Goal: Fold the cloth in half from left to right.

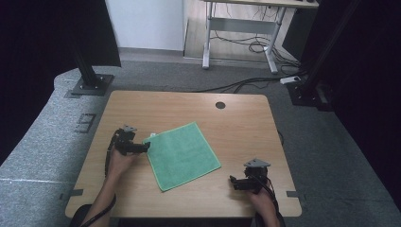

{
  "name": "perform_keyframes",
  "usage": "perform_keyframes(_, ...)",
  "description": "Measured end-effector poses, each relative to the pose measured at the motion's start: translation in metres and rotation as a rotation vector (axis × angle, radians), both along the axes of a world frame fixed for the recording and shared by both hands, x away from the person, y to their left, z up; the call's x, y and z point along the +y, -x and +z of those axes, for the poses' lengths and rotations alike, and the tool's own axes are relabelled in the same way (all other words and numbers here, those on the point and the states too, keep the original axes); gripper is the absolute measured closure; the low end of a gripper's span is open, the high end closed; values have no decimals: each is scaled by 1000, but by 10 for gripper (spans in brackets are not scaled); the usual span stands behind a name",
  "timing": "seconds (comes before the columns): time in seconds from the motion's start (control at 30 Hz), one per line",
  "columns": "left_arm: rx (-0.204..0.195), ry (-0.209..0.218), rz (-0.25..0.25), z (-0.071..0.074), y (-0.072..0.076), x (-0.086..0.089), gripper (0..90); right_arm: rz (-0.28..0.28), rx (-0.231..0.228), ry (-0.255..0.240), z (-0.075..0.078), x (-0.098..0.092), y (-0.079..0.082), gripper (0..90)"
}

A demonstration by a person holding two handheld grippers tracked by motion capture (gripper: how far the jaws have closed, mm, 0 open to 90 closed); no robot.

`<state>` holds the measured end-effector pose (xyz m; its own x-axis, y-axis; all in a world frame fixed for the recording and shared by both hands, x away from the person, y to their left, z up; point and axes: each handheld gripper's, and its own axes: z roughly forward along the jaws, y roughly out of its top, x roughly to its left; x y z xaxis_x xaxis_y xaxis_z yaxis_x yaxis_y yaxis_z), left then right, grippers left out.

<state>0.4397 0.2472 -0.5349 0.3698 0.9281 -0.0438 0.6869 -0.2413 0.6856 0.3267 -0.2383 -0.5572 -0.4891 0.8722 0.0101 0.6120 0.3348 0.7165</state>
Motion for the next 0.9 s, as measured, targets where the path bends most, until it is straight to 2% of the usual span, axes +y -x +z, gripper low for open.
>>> perform_keyframes(0.1,-2,1,23,-4,-6,3,12,0,0,0,0,0,0,0)
perform_keyframes(0.37,23,-42,59,-12,-16,5,0,0,0,0,0,0,0,0)
perform_keyframes(0.77,21,-46,66,-13,-16,4,0,1,0,-2,0,0,0,3)
perform_keyframes(0.9,22,-46,71,-13,-15,3,0,-7,9,-10,3,-2,-1,60)
